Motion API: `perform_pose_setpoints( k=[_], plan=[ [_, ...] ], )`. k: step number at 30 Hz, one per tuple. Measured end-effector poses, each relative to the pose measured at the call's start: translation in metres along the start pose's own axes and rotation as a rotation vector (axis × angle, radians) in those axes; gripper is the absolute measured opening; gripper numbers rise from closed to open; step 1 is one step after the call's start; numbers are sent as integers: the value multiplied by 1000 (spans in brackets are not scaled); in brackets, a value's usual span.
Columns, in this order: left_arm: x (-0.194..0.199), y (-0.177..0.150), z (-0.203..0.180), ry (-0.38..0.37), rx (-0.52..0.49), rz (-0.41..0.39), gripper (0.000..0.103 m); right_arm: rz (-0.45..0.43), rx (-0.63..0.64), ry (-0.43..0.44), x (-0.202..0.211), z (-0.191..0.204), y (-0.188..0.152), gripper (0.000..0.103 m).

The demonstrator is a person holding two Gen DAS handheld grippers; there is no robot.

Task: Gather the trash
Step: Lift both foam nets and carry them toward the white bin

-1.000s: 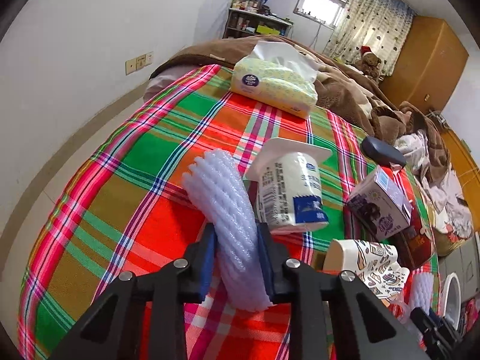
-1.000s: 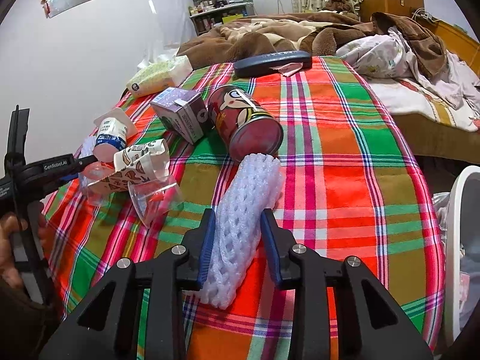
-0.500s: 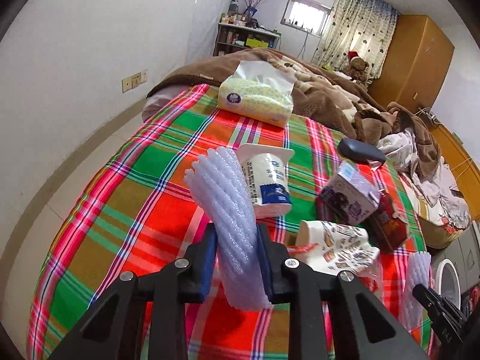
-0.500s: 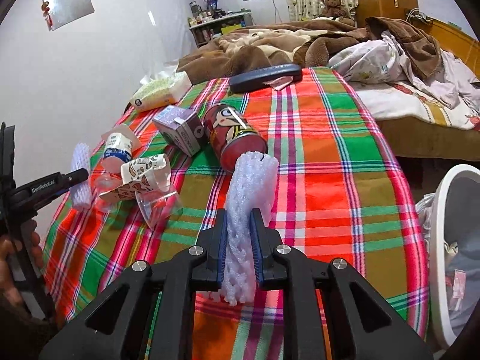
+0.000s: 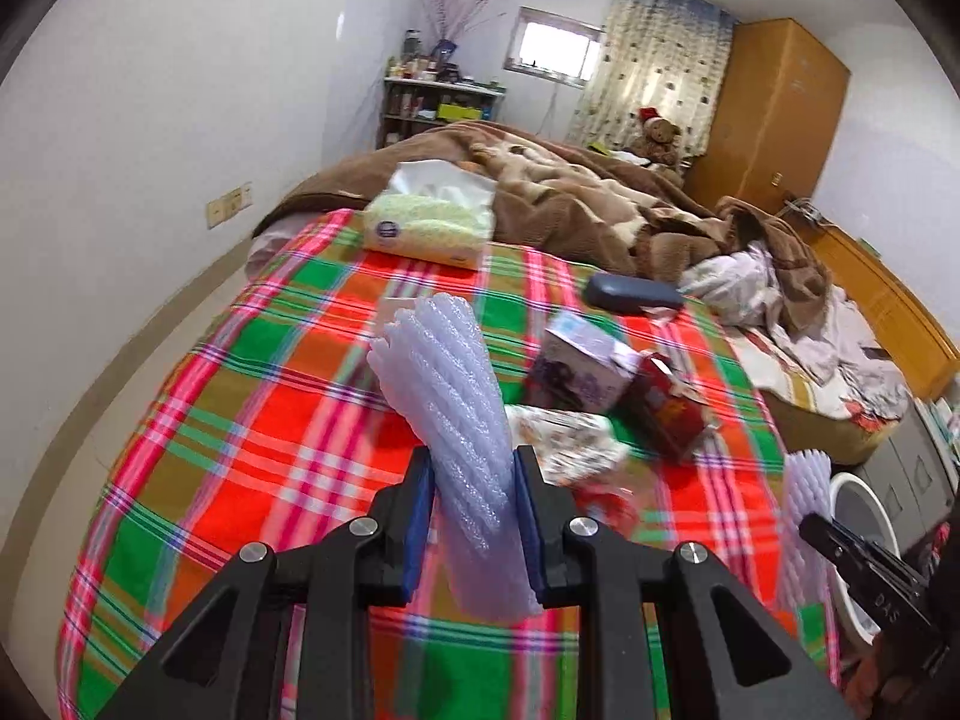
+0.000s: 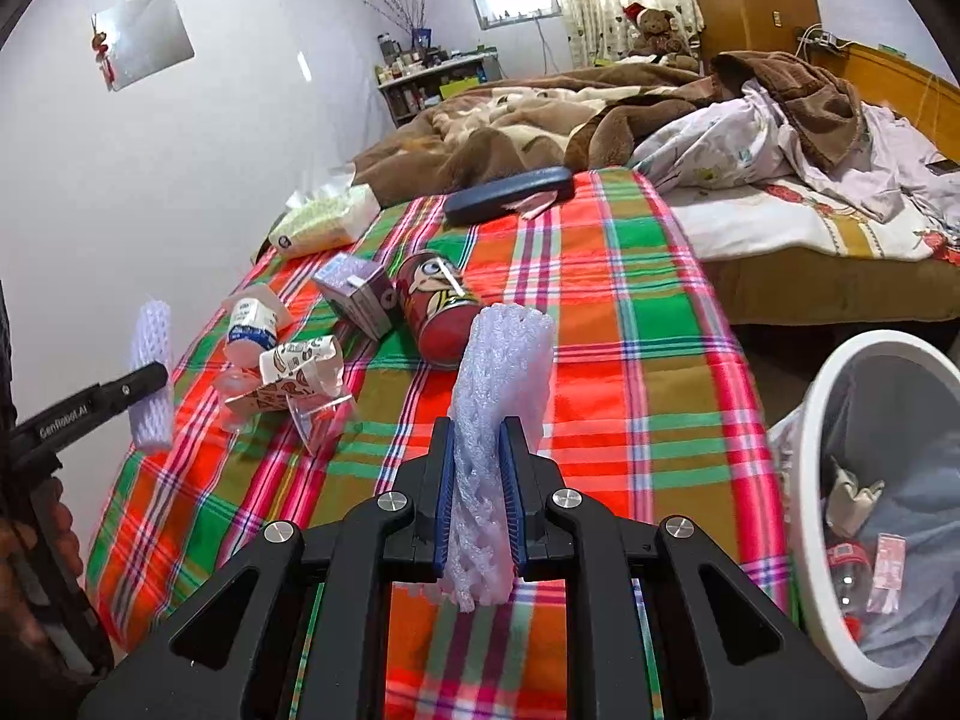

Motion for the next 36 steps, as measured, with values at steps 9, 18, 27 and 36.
perform_pose_setpoints(
  k=[9, 18, 27, 36],
  plan=[
    [20, -16, -65, -72, -91, -18, 27, -61, -10, -21, 33, -21, 2, 15],
    [33, -32, -136, -144, -202, -18, 27, -108, -43, -54, 63, -55, -1, 15],
    [36, -53, -215, -230, -313, -2, 27, -148, -81, -109, 91, -98, -2, 15],
    [31, -74, -291, -320, -416, 29, 27, -167, -143, -166, 106, -140, -6, 15]
  ],
)
Point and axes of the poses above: each gripper's, at about its wrist camera, not at the fingertips, and x roughly against the way its jaws point, z to its left, y to its top, the point moved 10 cm from there along -x, roughly the way its jaws point, and after that the axes turned 7 degrees about z, right-handed, at the moved point
